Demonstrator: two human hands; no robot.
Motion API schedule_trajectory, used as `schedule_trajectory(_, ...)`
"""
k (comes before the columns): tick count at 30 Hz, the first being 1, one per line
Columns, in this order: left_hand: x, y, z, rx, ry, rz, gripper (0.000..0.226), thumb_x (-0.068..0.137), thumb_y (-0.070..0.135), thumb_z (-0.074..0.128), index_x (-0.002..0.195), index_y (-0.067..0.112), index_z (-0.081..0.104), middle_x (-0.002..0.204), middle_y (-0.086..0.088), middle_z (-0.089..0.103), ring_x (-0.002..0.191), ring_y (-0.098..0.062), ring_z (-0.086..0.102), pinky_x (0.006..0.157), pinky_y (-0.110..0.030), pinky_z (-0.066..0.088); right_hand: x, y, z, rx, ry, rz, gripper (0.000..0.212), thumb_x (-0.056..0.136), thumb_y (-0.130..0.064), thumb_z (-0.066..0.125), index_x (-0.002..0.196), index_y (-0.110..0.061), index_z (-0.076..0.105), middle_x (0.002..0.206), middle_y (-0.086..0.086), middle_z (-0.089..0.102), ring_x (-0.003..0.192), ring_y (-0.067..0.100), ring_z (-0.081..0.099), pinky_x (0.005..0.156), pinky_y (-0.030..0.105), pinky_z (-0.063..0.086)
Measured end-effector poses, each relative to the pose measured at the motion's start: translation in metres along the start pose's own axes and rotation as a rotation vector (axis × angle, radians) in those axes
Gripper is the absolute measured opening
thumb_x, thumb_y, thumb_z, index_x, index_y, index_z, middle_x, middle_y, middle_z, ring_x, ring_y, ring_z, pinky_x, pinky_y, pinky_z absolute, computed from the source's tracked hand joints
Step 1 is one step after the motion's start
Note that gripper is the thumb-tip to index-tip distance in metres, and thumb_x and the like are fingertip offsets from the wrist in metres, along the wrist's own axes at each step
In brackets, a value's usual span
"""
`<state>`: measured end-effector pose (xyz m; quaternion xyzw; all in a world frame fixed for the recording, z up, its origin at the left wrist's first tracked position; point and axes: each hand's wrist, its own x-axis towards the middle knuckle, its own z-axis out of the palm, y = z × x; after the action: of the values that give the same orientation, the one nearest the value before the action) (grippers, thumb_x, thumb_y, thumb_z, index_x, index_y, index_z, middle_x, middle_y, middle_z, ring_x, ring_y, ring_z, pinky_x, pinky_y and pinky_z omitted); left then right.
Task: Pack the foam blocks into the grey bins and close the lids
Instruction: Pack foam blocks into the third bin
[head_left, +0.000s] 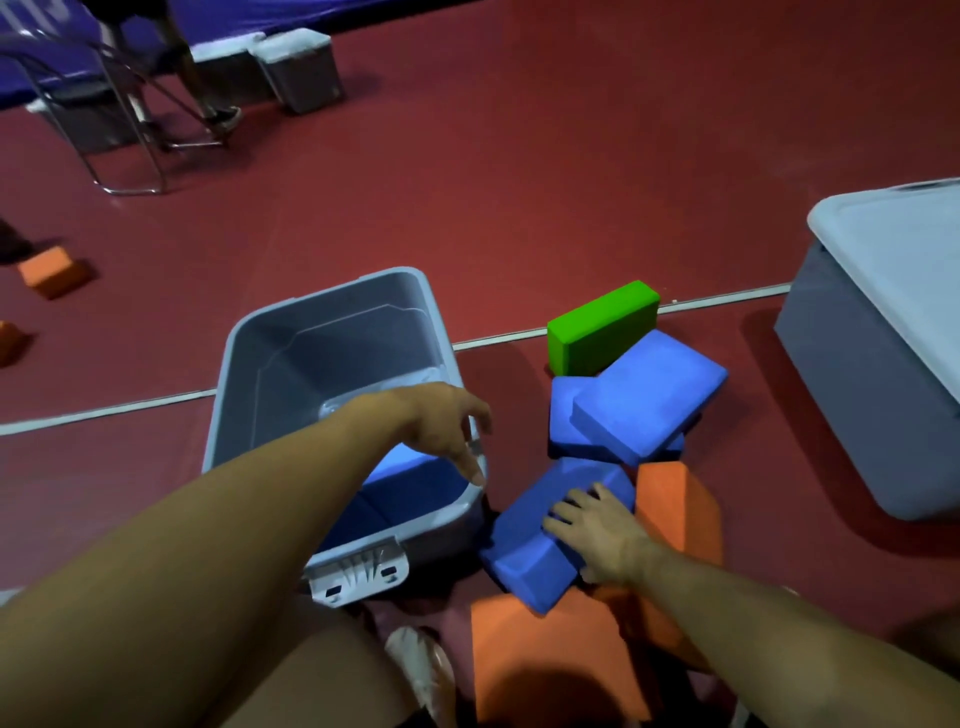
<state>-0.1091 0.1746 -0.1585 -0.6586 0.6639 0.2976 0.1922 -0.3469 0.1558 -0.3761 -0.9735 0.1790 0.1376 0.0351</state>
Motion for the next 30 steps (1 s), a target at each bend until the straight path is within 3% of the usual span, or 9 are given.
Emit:
schedule_trajectory(4, 0.003, 0.006, -0.004, 0.011, 0.002, 0.014, 0.075, 0.068, 0.051, 0.084, 0.132, 0.029, 0.052, 0.124, 0.007, 0.064, 0.105, -0.015, 0.058, 0.089, -0.026, 0.042, -0.014, 0.018, -0.008, 0.107, 0.121, 0.071, 0.084, 0.045, -0.047, 0.07, 0.123, -0.019, 0.058, 0.118, 0.0, 0.063, 0.105, 0.028, 0.06, 0.092, 0.045, 0.048)
schedule_trajectory(7, 0.002, 0.014, -0.006, -0.053, 0.016, 0.054, 0.081, 0.064, 0.048, 0.088, 0.135, 0.031, 0.051, 0.128, 0.007, 0.06, 0.106, -0.015, 0.059, 0.088, -0.024, 0.042, -0.033, 0.036, -0.02, 0.305, 0.205, 0.137, 0.087, 0.05, -0.046, 0.064, 0.131, -0.02, 0.052, 0.127, -0.002, 0.059, 0.121, 0.024, 0.052, 0.106, 0.043, 0.038)
schedule_trajectory(13, -0.002, 0.036, -0.01, -0.016, 0.175, 0.201, 0.096, 0.055, 0.05, 0.092, 0.139, 0.03, 0.049, 0.139, 0.008, 0.054, 0.125, -0.013, 0.051, 0.105, -0.025, 0.04, -0.065, 0.05, -0.046, 0.564, 0.418, 0.296, 0.085, 0.052, -0.047, 0.065, 0.132, -0.025, 0.05, 0.12, -0.005, 0.06, 0.112, 0.016, 0.053, 0.094, 0.032, 0.047)
schedule_trajectory(19, 0.008, 0.051, -0.012, 0.032, 0.365, 0.306, 0.104, 0.052, 0.045, 0.093, 0.142, 0.024, 0.046, 0.137, 0.001, 0.055, 0.122, -0.018, 0.052, 0.103, -0.031, 0.04, -0.074, 0.066, -0.076, 0.631, 0.629, 0.414, 0.085, 0.051, -0.051, 0.062, 0.128, -0.016, 0.056, 0.112, 0.004, 0.064, 0.104, 0.024, 0.059, 0.085, 0.031, 0.048)
schedule_trajectory(23, 0.016, 0.055, -0.016, -0.009, 0.571, 0.359, 0.09, 0.053, 0.033, 0.086, 0.135, 0.02, 0.054, 0.12, -0.005, 0.06, 0.107, -0.025, 0.056, 0.092, -0.032, 0.044, -0.075, 0.071, -0.099, 0.673, 0.774, 0.439, 0.076, 0.054, -0.049, 0.06, 0.121, -0.014, 0.058, 0.105, 0.002, 0.064, 0.094, 0.023, 0.058, 0.079, 0.031, 0.046)
schedule_trajectory(27, 0.019, 0.056, -0.025, -0.012, 0.77, 0.341, 0.084, 0.053, 0.035, 0.074, 0.133, 0.02, 0.056, 0.116, -0.005, 0.059, 0.1, -0.029, 0.052, 0.09, -0.037, 0.045, -0.065, 0.08, -0.087, 0.71, 0.857, 0.581, 0.091, 0.058, -0.05, 0.074, 0.137, -0.01, 0.049, 0.13, 0.006, 0.06, 0.119, 0.024, 0.056, 0.099, 0.037, 0.047)
schedule_trajectory(30, 0.02, 0.049, -0.031, -0.066, 0.913, 0.258, 0.082, 0.054, 0.026, 0.083, 0.131, 0.017, 0.057, 0.115, -0.008, 0.059, 0.1, -0.033, 0.052, 0.088, -0.034, 0.04, -0.062, 0.086, -0.065, 0.742, 0.757, 0.801, 0.11, 0.058, -0.046, 0.089, 0.146, -0.007, 0.038, 0.144, 0.01, 0.049, 0.131, 0.027, 0.047, 0.105, 0.038, 0.041)
